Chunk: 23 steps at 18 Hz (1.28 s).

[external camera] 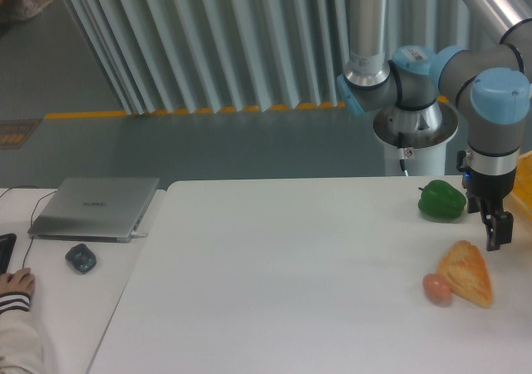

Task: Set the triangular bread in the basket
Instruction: 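Move the gripper down over the triangular orange bread slice, then close the gripper on the triangular bread slice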

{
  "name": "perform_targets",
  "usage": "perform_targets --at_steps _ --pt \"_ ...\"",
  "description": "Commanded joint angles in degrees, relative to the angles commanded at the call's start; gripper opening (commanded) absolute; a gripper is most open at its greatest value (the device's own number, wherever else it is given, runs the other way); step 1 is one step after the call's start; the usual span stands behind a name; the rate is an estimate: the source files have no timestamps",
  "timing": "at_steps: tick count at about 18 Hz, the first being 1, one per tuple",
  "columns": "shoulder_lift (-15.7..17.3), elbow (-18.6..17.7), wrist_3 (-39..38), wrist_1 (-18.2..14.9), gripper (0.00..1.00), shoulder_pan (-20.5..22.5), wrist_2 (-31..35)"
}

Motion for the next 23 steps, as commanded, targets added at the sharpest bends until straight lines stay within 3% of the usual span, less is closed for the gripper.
perform_targets --at_steps 4,6,13,19,23 --pt "-0.61 -0.17 -3.25 1.06 1.00 -0.70 0.35" --pt "-2.02 -0.17 -7.38 1.06 1.00 -3.50 0.61" --pt "-3.25 -0.79 -7.22 0.80 1.00 -6.06 4.91" --pt "-5.97 -0.88 -7.31 1.06 1.00 -6.85 5.19" --pt "-5.80 -1.14 -6.78 0.97 1.00 -6.85 5.19"
